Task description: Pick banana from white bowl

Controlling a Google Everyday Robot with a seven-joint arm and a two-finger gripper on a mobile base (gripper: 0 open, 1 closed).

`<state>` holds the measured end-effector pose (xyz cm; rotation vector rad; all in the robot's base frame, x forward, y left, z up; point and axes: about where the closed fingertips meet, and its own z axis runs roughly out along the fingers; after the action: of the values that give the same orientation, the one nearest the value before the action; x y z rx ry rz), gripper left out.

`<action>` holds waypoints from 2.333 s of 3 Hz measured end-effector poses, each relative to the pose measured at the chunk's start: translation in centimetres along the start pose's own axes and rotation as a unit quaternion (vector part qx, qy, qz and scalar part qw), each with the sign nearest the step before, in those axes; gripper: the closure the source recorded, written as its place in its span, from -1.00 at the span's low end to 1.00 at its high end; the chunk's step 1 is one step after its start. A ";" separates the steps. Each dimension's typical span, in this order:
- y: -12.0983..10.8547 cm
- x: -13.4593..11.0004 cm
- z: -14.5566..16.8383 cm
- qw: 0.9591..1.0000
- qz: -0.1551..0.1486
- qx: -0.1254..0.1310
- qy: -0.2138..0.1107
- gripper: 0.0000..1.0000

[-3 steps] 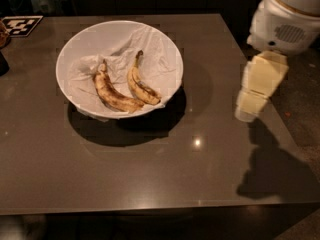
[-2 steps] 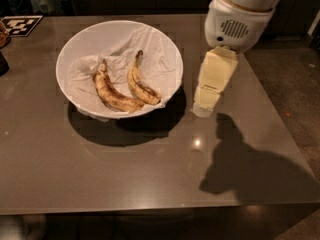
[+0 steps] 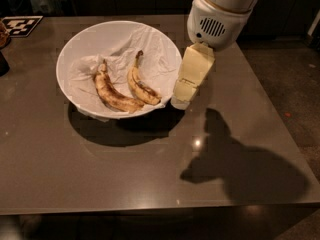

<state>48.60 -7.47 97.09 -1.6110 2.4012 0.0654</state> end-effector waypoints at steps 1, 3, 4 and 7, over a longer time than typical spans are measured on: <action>-0.1 -3.0 1.8 0.999 0.040 -0.014 0.013 -1.00; 0.3 -5.4 3.0 0.999 0.045 -0.021 0.017 -1.00; -1.2 -7.4 3.8 0.997 0.071 -0.009 0.013 -1.00; -2.5 -11.4 5.8 0.993 0.113 -0.016 0.020 -0.68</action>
Offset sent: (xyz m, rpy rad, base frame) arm -0.0003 0.0641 -0.0251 -0.1132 0.1919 -0.0502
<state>56.04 2.87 94.30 -1.3578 2.6175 0.1146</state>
